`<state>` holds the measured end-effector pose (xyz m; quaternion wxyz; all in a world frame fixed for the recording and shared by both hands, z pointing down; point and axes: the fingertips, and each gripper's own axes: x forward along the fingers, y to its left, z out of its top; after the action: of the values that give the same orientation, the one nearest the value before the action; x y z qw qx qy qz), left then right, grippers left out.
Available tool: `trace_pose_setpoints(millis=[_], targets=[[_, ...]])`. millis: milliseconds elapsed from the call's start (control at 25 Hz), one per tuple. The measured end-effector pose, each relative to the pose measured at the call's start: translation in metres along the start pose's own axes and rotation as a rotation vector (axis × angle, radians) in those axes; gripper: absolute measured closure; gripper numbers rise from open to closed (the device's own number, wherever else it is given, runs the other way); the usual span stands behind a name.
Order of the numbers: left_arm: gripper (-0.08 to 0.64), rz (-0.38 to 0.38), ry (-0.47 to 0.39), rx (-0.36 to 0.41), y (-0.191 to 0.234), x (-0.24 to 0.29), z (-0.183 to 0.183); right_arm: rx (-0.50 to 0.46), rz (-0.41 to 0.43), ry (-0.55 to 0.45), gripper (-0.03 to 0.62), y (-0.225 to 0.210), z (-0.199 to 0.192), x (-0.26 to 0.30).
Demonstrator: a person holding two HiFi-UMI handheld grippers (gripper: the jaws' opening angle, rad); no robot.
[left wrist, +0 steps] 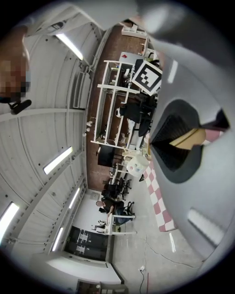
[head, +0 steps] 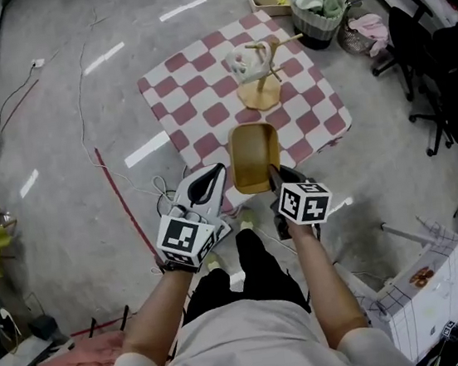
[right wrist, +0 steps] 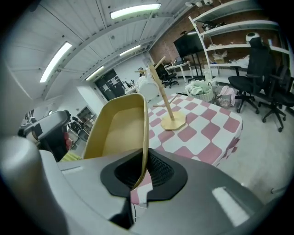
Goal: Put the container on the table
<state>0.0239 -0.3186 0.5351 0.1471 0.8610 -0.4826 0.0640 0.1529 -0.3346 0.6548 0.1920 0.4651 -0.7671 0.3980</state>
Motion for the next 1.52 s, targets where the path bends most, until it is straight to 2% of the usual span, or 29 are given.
trace_pose_setpoints(millis=[480,800,1280,1520], targets=[[0.554,0.035,0.094,-0.058,0.033,0.065,-0.056,-0.020,-0.025,0.119,0.568,-0.048,-0.017,0.092],[0.554,0.041,0.125,-0.080,0.043,0.089,-0.074,-0.025,-0.052,0.191,0.568,-0.073,-0.031,0.138],[0.554,0.059,0.166,-0.119,0.051,0.099,-0.102,-0.029,-0.100,0.237,0.568,-0.093,-0.045,0.169],[0.554,0.063,0.168,-0.124,0.053,0.098,-0.103,-0.035,-0.101,0.215,0.563,-0.094,-0.038,0.169]])
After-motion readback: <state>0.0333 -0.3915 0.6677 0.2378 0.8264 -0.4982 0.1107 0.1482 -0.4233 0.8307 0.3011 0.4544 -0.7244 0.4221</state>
